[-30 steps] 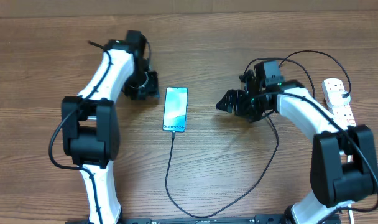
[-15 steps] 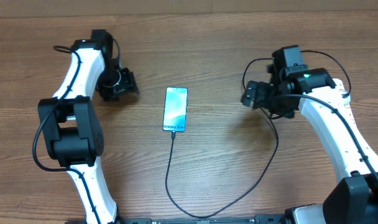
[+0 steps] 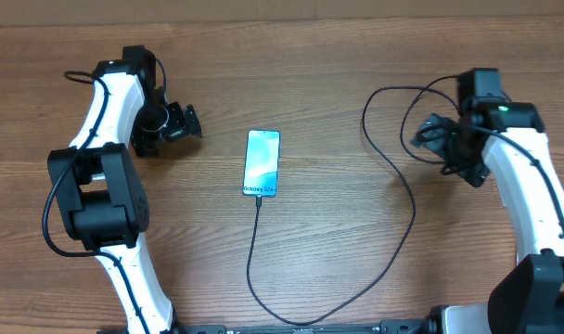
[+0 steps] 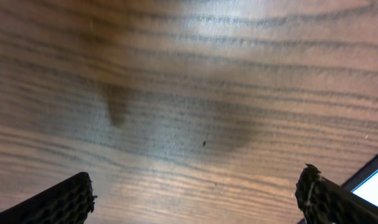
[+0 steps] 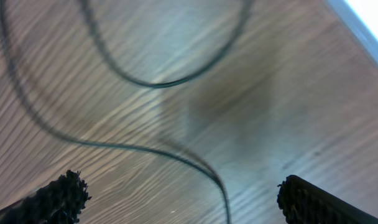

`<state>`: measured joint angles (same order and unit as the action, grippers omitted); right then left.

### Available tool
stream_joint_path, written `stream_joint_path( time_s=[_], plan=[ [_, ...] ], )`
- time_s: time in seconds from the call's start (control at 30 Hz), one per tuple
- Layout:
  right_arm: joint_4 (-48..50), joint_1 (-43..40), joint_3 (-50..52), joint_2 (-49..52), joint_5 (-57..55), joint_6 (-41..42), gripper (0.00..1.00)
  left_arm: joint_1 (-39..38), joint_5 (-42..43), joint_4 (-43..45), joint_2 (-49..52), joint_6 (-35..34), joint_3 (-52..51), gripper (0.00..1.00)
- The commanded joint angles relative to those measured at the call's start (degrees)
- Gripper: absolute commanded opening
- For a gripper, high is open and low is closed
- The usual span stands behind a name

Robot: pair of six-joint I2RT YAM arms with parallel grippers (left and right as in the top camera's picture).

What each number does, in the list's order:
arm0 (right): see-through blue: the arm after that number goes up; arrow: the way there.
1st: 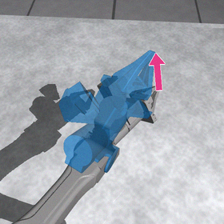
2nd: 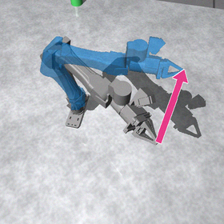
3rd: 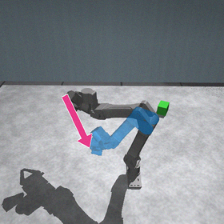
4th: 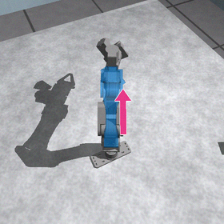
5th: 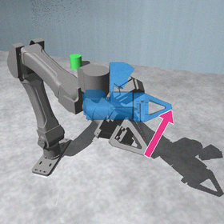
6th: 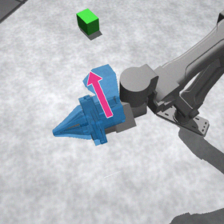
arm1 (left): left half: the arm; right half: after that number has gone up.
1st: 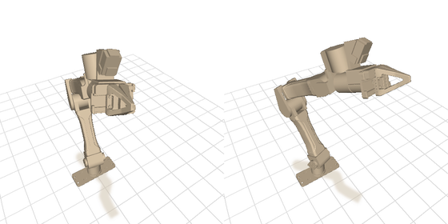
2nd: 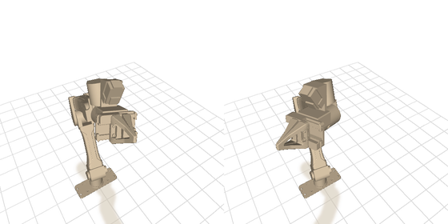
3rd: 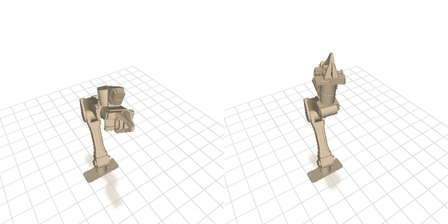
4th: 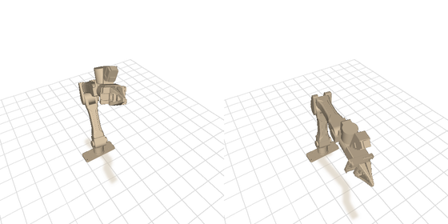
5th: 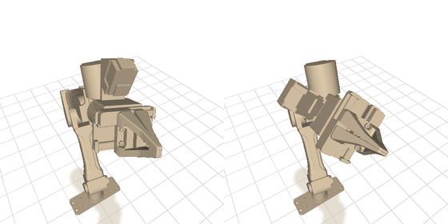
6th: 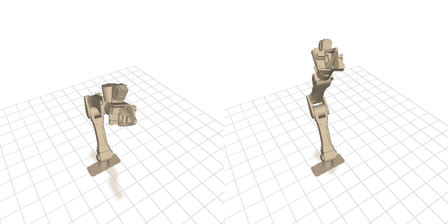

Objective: Plug charger to phone and switch on socket
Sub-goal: 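Retract the left gripper and move the right gripper to the power strip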

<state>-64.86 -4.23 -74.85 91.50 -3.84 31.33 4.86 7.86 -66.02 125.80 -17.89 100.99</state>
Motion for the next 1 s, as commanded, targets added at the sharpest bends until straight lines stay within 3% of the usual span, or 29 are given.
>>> stream_joint_path(
  time_s=[0.0,0.37,0.7,0.97],
  plan=[
    [-1.8,-4.1,-0.6,-0.3,-0.4,1.2,1.00,-0.3,-0.6,0.8,0.4,-0.6,1.1,1.00],
    [-5.1,-22.4,-0.6,-0.3,0.8,-4.7,1.00,-0.3,-0.6,2.5,0.4,-0.6,1.1,1.00],
    [-4.6,-34.2,-0.7,-0.3,3.1,-10.3,1.00,-0.3,-0.6,2.5,0.4,-0.6,1.1,1.00],
    [4.2,-39.5,-0.7,-0.3,3.0,-14.8,1.00,-0.3,-0.6,2.5,0.4,-0.5,1.1,1.00]
  ],
)
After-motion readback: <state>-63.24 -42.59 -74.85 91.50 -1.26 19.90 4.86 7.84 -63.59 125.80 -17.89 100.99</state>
